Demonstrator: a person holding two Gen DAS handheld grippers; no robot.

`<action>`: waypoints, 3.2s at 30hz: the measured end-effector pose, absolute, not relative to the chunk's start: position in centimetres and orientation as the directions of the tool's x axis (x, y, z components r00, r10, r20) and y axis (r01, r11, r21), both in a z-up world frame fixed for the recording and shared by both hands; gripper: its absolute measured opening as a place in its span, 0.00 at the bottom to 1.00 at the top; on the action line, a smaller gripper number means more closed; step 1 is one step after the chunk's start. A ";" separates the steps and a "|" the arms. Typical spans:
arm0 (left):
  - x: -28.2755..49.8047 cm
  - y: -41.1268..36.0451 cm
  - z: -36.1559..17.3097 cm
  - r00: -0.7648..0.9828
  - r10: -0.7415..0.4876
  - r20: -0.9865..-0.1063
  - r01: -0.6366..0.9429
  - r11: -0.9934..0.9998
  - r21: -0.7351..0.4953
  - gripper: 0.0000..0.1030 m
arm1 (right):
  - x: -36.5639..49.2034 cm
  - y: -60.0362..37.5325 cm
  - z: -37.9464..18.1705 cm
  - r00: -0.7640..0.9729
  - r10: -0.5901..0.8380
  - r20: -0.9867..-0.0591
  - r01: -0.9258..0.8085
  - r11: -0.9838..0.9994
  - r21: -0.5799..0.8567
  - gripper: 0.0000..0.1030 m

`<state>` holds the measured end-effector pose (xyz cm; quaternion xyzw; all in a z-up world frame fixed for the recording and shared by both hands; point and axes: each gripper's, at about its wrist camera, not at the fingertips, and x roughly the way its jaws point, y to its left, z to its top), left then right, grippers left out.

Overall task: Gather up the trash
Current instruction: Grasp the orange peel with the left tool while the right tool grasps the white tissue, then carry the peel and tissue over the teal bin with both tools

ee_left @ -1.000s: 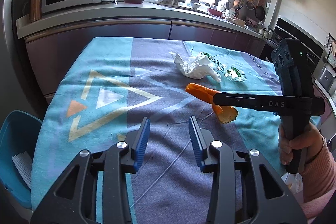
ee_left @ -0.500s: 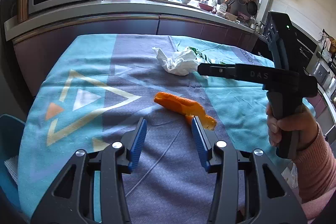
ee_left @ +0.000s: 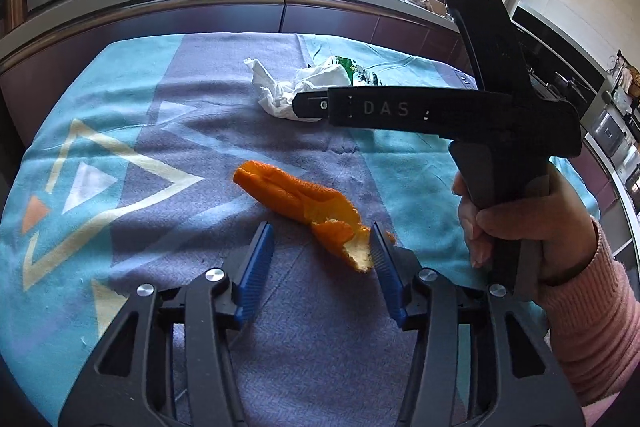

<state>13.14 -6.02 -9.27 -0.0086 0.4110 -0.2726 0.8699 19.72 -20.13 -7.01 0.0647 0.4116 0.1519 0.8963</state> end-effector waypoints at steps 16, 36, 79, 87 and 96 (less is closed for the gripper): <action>13.4 -3.7 -9.2 0.502 -0.503 -0.703 0.430 0.851 -0.301 0.04 | 17.4 -21.3 -6.3 0.610 0.446 -0.655 -0.265 0.894 0.362 0.05; 10.4 2.7 -6.4 0.610 -0.416 -0.674 0.353 0.905 -0.239 0.04 | 12.6 -19.3 -4.8 0.571 0.610 -0.550 -0.372 0.789 0.489 0.05; 5.7 14.4 -3.6 0.742 -0.271 -0.614 0.152 0.959 -0.239 0.04 | 11.4 -7.4 -3.8 0.410 0.741 -0.532 -0.544 0.667 0.509 0.05; 5.1 16.9 -3.4 0.759 -0.234 -0.608 0.105 0.965 -0.239 0.04 | 11.6 -5.1 -3.5 0.383 0.755 -0.531 -0.573 0.646 0.505 0.05; 4.8 19.5 -3.5 0.771 -0.190 -0.608 0.052 0.970 -0.237 0.04 | 12.2 -2.2 -3.5 0.344 0.768 -0.540 -0.602 0.622 0.502 0.05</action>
